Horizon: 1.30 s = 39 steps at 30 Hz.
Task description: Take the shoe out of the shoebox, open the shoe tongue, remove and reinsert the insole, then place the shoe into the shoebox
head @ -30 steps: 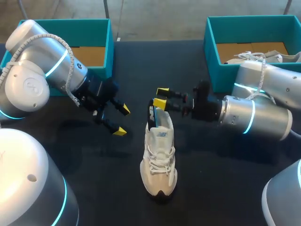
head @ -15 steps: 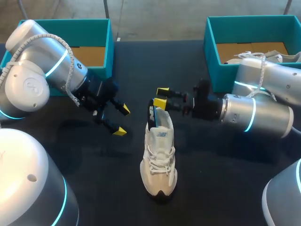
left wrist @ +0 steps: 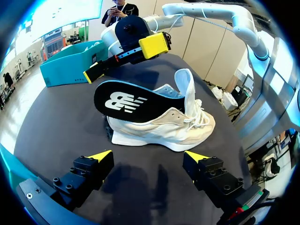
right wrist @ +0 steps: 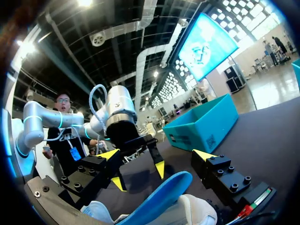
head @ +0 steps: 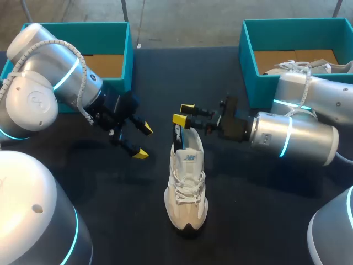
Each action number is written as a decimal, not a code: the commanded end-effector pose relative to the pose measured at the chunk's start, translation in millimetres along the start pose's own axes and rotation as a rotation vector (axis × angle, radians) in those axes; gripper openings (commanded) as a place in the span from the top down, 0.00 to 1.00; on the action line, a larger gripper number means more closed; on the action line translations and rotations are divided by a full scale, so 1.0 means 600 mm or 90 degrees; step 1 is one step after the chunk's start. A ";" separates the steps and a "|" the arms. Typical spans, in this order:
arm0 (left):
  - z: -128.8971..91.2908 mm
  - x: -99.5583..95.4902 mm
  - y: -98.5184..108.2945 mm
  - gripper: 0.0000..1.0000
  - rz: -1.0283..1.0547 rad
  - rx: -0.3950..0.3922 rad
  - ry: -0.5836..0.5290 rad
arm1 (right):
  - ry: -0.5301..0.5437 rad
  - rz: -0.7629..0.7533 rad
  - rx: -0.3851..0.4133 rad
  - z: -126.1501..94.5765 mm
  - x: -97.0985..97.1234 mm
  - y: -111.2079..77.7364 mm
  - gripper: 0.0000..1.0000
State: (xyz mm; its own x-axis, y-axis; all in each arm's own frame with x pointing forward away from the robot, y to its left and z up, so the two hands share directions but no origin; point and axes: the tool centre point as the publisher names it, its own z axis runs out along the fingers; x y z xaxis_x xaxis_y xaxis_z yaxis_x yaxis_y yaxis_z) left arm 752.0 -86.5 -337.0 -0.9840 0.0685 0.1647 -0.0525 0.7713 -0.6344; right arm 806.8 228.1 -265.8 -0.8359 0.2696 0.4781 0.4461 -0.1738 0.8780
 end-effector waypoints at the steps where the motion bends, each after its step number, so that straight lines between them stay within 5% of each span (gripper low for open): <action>1: 0.000 0.000 0.000 0.00 0.000 -0.001 0.000 | -0.049 -0.007 0.927 -0.008 0.011 0.024 0.00; 22: 0.000 0.000 0.000 0.00 0.000 -0.001 0.000 | -0.195 0.024 1.072 -0.017 0.001 0.075 0.00; 35: 0.000 0.000 0.000 0.00 0.000 -0.001 0.000 | -0.232 0.145 1.190 -0.057 0.005 0.053 0.00; 39: 0.000 0.000 0.000 0.00 0.000 -0.001 0.000 | -0.220 0.176 1.187 -0.066 0.004 0.044 0.00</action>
State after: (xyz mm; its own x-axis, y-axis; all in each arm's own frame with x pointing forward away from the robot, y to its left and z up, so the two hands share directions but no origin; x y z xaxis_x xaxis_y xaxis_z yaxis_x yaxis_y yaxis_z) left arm 752.1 -86.5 -337.0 -0.9840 0.0684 0.1647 -0.0525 0.7713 -0.6343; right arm 805.9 191.1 -244.8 -0.7109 0.6016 0.3643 0.5715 0.1921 0.7978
